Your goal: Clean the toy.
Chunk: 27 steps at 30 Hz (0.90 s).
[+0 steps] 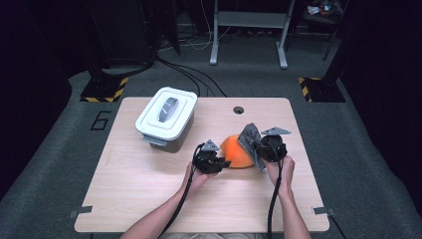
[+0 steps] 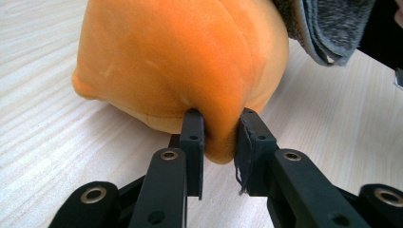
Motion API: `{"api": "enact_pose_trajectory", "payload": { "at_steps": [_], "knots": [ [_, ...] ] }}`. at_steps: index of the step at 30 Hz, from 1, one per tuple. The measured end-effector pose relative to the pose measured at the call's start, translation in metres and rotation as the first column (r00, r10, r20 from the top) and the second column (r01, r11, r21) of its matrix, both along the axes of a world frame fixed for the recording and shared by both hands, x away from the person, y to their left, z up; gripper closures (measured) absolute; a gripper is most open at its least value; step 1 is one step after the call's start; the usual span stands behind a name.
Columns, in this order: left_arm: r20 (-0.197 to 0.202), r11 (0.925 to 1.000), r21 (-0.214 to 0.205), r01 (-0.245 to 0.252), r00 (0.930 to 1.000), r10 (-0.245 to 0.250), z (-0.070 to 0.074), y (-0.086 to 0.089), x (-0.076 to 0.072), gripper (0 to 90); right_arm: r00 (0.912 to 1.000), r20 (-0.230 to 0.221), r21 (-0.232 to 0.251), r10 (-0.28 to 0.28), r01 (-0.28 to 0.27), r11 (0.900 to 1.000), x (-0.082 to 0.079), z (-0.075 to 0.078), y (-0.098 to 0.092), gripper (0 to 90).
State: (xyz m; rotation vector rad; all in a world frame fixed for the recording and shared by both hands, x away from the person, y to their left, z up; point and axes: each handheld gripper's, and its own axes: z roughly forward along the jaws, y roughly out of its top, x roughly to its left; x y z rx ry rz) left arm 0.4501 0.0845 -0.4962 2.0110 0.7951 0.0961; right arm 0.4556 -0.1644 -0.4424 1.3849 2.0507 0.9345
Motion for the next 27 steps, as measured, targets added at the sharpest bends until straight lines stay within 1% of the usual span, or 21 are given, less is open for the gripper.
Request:
{"api": "enact_pose_trajectory", "payload": {
  "at_steps": [2,4,5,7,9,13,14,15,16,17,18,20,22,25,26,27],
  "knots": [
    [-0.002,1.0,0.0,0.001,1.0,-0.001,0.0,0.001,0.0,74.5,0.9997,-0.017,0.005,-0.02,0.02,0.9998,0.004,-0.004,-0.007,70.4],
    [-0.004,1.0,-0.001,0.0,1.0,0.0,-0.001,0.001,0.0,74.4,0.9977,-0.047,0.02,-0.048,0.049,0.9986,0.007,-0.01,-0.013,70.4],
    [0.0,1.0,0.0,0.001,1.0,-0.001,-0.002,0.001,0.0,74.4,0.9974,-0.052,0.017,-0.049,0.05,0.9986,0.009,-0.014,-0.016,70.4],
    [0.003,1.0,0.0,0.003,1.0,-0.003,-0.002,0.002,0.001,74.4,0.9964,-0.068,0.04,-0.051,0.054,0.9978,0.011,-0.019,-0.02,70.4],
    [0.007,1.0,-0.002,0.004,1.0,-0.004,-0.002,0.002,0.0,74.2,0.9956,-0.075,0.055,-0.057,0.061,0.9966,0.011,-0.021,-0.02,70.4],
    [0.011,1.0,-0.009,0.002,0.9999,-0.002,-0.003,0.003,0.0,70.1,0.9964,-0.068,0.039,-0.051,0.053,0.9978,0.011,-0.02,-0.02,70.4],
    [0.025,1.0,0.0,0.0,0.9997,0.0,-0.003,0.003,-0.001,68.2,0.9963,-0.069,0.038,-0.052,0.055,0.9978,0.011,-0.02,-0.02,70.5],
    [0.033,0.9999,0.013,-0.001,0.9995,0.001,-0.002,0.003,-0.002,65.0,0.9964,-0.069,0.039,-0.05,0.052,0.9979,0.011,-0.02,-0.02,70.5],
    [0.042,0.9996,0.028,0.004,0.9991,-0.005,-0.002,0.003,-0.003,61.2,0.9959,-0.067,0.039,-0.06,0.063,0.9972,0.012,-0.02,-0.019,70.5],
    [0.059,0.9991,0.042,-0.005,0.9982,0.002,-0.002,0.002,-0.004,58.1,0.9961,-0.07,0.04,-0.053,0.056,0.9976,0.012,-0.02,-0.02,70.5],
    [0.083,0.9978,0.065,-0.01,0.9966,0.004,-0.002,0.002,-0.005,53.8,0.9961,-0.07,0.041,-0.054,0.057,0.9976,0.012,-0.02,-0.02,70.5],
    [0.121,0.9932,0.111,-0.035,0.9924,0.021,-0.002,0.0,-0.007,44.8,0.9956,-0.073,0.041,-0.058,0.062,0.9973,0.012,-0.02,-0.019,70.5],
    [0.153,0.9857,0.161,-0.051,0.9879,0.027,-0.003,-0.003,-0.008,37.8,0.9948,-0.08,0.043,-0.063,0.067,0.9968,0.012,-0.019,-0.018,70.5],
    [0.197,0.9738,0.22,-0.057,0.9802,0.013,-0.005,-0.011,-0.01,35.6,0.9959,-0.072,0.036,-0.055,0.058,0.9977,0.012,-0.019,-0.019,70.5],
    [0.216,0.9687,0.241,-0.06,0.9763,0.007,-0.006,-0.014,-0.011,36.7,0.9963,-0.069,0.026,-0.052,0.053,0.9982,0.012,-0.019,-0.02,70.5],
    [0.224,0.9675,0.246,-0.059,0.9745,0.002,-0.006,-0.017,-0.012,39.9,0.9961,-0.07,0.038,-0.054,0.057,0.9977,0.012,-0.019,-0.019,70.5]
  ]
}}
